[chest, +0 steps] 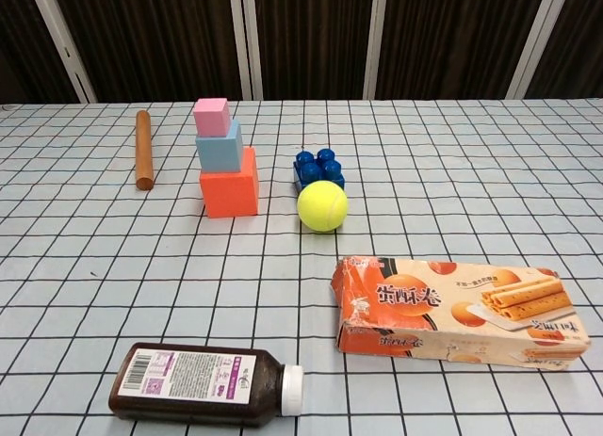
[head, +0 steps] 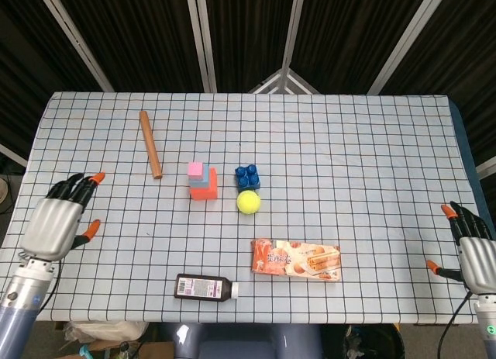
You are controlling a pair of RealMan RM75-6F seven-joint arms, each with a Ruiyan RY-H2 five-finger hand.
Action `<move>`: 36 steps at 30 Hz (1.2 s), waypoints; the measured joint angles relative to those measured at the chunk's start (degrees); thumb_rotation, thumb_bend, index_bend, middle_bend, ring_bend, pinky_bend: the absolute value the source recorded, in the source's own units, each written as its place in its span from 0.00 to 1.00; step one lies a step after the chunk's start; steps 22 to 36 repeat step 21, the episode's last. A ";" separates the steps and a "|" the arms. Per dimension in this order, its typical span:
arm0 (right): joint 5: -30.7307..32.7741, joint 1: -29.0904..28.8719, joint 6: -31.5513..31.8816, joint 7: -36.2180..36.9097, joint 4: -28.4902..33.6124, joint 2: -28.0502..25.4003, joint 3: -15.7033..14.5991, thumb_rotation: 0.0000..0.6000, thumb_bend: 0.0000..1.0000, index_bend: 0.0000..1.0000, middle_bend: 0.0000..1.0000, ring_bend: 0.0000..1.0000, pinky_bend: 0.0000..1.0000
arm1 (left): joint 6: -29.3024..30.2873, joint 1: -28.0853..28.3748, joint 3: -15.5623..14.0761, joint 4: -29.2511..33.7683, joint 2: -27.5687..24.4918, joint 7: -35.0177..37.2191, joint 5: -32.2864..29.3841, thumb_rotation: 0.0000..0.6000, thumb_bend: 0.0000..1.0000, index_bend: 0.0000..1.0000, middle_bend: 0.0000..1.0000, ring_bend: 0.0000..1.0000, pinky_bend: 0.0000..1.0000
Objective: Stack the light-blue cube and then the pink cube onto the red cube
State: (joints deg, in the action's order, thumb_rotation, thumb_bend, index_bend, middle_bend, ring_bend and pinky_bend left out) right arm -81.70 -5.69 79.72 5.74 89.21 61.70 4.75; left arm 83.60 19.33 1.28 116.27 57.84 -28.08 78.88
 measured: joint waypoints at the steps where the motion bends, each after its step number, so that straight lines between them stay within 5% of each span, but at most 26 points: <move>1: 0.02 0.01 0.16 -0.30 -0.06 0.13 0.06 1.00 0.13 0.00 0.01 0.03 0.10 | 1.16 -1.91 -0.90 -3.05 0.68 1.48 1.44 1.00 0.36 0.09 0.15 0.10 0.20; 7: -0.15 0.11 1.08 -1.94 -0.09 0.78 0.21 1.00 0.13 0.00 0.01 0.03 0.10 | 5.84 -7.90 -2.97 -14.40 5.88 8.64 4.47 1.00 0.36 0.09 0.15 0.10 0.19; 16: -1.12 0.32 3.32 -3.37 -0.99 1.97 0.62 1.00 0.13 0.00 0.01 0.03 0.10 | 9.55 -10.82 -2.85 -22.75 9.84 16.41 8.70 1.00 0.36 0.10 0.15 0.10 0.19; 36: -1.14 0.30 3.39 -3.02 -1.19 2.14 0.78 1.00 0.13 0.00 0.01 0.03 0.10 | 10.68 -12.10 -2.59 -23.53 10.37 17.93 9.80 1.00 0.36 0.10 0.15 0.10 0.19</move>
